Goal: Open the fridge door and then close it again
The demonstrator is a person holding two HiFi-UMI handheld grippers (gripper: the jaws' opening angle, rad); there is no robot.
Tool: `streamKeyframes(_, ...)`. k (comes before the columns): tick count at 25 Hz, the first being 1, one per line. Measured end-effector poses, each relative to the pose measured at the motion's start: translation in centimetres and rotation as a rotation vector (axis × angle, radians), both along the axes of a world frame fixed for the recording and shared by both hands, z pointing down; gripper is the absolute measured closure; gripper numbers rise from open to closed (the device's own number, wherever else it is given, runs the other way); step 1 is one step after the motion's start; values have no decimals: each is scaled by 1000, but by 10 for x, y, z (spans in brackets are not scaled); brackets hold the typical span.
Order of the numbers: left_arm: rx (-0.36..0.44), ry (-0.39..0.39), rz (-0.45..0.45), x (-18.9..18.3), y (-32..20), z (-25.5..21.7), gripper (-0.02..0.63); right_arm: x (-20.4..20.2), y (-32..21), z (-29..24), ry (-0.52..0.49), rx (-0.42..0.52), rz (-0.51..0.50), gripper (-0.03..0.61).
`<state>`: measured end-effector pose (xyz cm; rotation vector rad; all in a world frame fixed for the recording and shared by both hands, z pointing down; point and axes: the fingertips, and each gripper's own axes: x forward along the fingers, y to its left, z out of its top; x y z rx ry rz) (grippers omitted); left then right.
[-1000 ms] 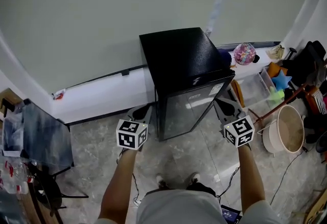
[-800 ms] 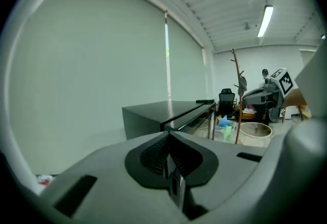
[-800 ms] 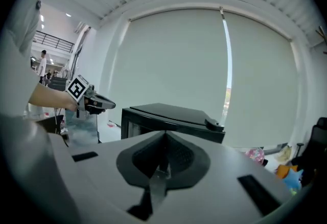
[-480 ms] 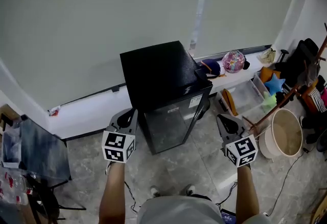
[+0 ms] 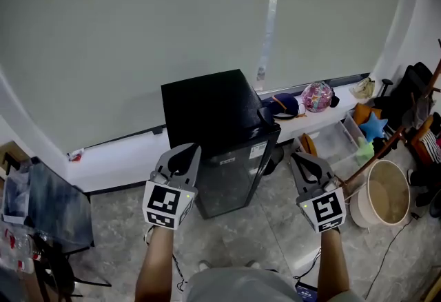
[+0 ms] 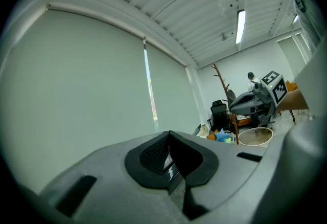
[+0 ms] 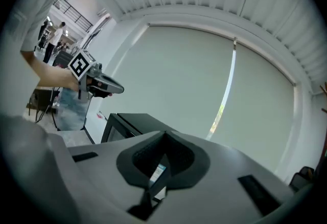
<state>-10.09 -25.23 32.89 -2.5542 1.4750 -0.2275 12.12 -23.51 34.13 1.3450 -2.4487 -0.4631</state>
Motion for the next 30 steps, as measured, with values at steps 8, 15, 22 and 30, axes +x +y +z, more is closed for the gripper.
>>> streamKeyframes(8, 66, -36, 45, 25, 13, -28, 604, -19, -1, -14, -26, 19, -71, 583)
streamKeyframes(15, 67, -37, 53, 24, 16, -26, 604, -22, 0, -17, -69, 9, -81, 583)
streamKeyframes(22, 49, -35, 49, 20, 14, -19, 604, -22, -1, -17, -79, 0, -77, 583)
streamKeyframes(30, 27, -27, 48, 15, 19, -13, 604, -23, 2, -15, -78, -7, -78, 583)
